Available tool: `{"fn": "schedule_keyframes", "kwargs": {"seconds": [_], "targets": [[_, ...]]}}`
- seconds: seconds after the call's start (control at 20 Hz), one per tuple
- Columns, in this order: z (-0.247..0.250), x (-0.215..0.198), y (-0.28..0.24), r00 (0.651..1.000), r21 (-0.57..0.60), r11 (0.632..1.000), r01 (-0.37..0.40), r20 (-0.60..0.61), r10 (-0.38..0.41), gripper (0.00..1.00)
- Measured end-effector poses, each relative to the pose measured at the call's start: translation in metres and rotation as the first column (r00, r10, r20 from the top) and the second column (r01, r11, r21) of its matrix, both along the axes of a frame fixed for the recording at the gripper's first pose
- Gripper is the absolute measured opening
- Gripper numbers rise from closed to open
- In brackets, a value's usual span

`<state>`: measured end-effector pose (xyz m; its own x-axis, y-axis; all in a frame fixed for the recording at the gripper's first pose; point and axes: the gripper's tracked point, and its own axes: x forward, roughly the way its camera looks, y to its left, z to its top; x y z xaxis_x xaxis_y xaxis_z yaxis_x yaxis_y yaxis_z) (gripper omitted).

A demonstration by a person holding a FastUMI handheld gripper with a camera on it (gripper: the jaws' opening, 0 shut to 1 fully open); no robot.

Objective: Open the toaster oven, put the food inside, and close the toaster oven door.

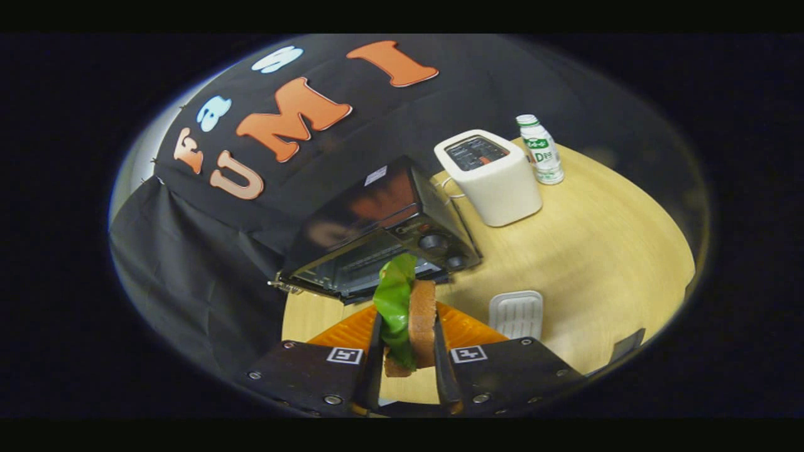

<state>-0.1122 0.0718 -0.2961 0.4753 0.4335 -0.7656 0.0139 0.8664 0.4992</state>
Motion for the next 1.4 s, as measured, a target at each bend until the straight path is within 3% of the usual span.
{"fn": "schedule_keyframes", "kwargs": {"seconds": [0.35,0.7,0.95,1.2,1.35,1.4], "targets": [[-0.022,0.024,0.078,1.0,0.157,0.987,0.023,-0.015,-0.021,0.36],[-0.067,0.056,0.116,0.987,0.251,0.955,0.158,-0.024,-0.157,0.36],[-0.083,0.09,0.129,0.957,0.312,0.909,0.278,-0.006,-0.29,0.36],[-0.1,0.11,0.131,0.938,0.231,0.929,0.29,0.125,-0.324,0.36],[-0.107,0.117,0.122,0.931,0.125,0.956,0.266,0.222,-0.288,0.37],[-0.109,0.119,0.116,0.931,0.072,0.964,0.257,0.249,-0.267,0.44]]}}
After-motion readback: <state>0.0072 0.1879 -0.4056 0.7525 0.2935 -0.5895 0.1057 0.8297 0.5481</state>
